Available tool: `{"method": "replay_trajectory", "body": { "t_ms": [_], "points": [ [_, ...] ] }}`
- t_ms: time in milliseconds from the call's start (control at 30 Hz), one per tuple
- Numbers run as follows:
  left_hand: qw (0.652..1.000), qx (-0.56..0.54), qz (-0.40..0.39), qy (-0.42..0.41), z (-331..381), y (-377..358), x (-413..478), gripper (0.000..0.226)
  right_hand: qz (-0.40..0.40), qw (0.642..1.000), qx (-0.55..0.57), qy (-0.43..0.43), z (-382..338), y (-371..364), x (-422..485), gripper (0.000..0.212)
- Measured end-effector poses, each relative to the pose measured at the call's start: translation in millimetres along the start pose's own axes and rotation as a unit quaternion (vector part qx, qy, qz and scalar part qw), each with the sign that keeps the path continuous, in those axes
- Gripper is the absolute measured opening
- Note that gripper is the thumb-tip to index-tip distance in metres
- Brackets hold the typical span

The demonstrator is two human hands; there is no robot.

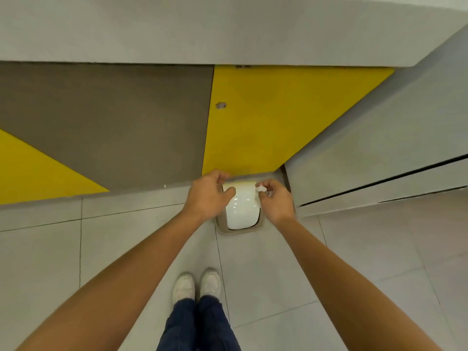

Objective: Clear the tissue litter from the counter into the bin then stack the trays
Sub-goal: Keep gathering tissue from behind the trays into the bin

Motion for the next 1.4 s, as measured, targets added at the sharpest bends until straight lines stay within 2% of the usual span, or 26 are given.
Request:
{"method": "replay_trajectory", "body": {
  "t_ms": [200,367,567,667,767,867,1133,1400],
  "points": [
    [0.998,0.049,-0.016,0.043,-108.6,-58.1,54.6,0.043,0.017,0.998,0.019,-0.061,79.8,-85.7,48.1,0.013],
    [0.987,0.147,-0.058,0.03,-176.7,-99.2,92.3,0.048,-0.001,0.996,-0.002,-0.087,140.2,-153.6,77.2,0.011],
    [0.98,0.189,-0.057,-0.01,-222.6,-127.5,102.1,0.064,-0.007,0.979,0.059,-0.194,179.4,-192.2,90.9,0.013],
    [0.977,0.206,-0.038,-0.029,-231.5,-132.4,100.4,0.069,-0.011,0.967,0.1,-0.235,185.1,-203.5,96.9,0.012],
    [0.974,0.219,-0.025,-0.045,-237.4,-134.6,99.2,0.071,-0.035,0.96,0.124,-0.25,184.7,-212.5,100.4,0.024],
    [0.974,0.221,-0.022,-0.045,-239.8,-136.9,98.9,0.073,-0.066,0.965,0.106,-0.231,184.9,-217.4,102.3,0.034],
    [0.974,0.221,-0.016,-0.041,-230.3,-130.5,95.0,0.066,-0.077,0.964,0.116,-0.225,177.6,-204.2,92.9,0.034],
    [0.978,0.197,0.0,-0.063,-168.3,-97.0,56.9,0.058,-0.087,0.98,0.083,-0.16,124.1,-155.7,60.3,0.032]
  ]
}}
Point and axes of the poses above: each hand's wrist, its own x-axis towards the middle knuckle, its own y-axis out of the back of the hand, z = x × y, the point moved 3 cm from there along x, towards the middle knuckle, and after that the axes turned 8 degrees about -x, right-handed, at the moved point
